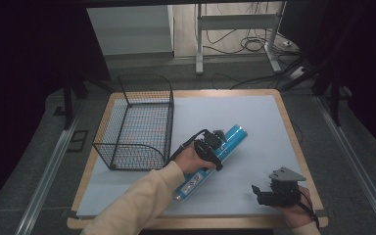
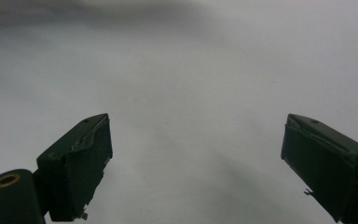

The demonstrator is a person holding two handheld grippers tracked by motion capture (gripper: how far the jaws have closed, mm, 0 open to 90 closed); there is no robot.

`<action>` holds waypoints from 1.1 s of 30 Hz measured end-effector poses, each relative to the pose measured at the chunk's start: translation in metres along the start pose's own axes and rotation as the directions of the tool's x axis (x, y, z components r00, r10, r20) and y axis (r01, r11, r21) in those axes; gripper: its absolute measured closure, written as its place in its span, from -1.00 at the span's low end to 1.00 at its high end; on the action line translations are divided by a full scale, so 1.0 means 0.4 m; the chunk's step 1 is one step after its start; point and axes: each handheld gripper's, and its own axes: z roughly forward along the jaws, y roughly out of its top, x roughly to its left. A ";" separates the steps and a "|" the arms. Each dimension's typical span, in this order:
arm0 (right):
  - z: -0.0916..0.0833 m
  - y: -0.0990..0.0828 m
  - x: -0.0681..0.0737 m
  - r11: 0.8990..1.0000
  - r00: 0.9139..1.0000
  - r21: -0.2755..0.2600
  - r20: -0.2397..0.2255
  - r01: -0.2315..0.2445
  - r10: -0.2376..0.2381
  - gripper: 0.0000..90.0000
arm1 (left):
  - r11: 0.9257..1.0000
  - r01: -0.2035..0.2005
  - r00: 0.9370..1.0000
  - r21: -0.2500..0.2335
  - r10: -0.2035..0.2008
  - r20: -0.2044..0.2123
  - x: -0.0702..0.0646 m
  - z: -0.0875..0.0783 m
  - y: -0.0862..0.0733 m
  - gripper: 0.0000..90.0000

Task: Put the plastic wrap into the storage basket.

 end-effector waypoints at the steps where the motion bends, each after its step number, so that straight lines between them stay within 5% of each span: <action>1: 0.000 0.000 0.000 1.000 1.000 0.000 0.000 0.000 0.000 -0.81 | 1.000 0.000 1.000 -0.002 0.000 -0.003 0.001 -0.004 0.001 -0.30; 33: -0.001 0.000 -0.001 1.000 1.000 -0.006 0.001 -0.005 0.005 -0.80 | 0.998 -0.063 0.997 -0.006 0.063 -0.044 0.011 -0.096 0.031 -0.30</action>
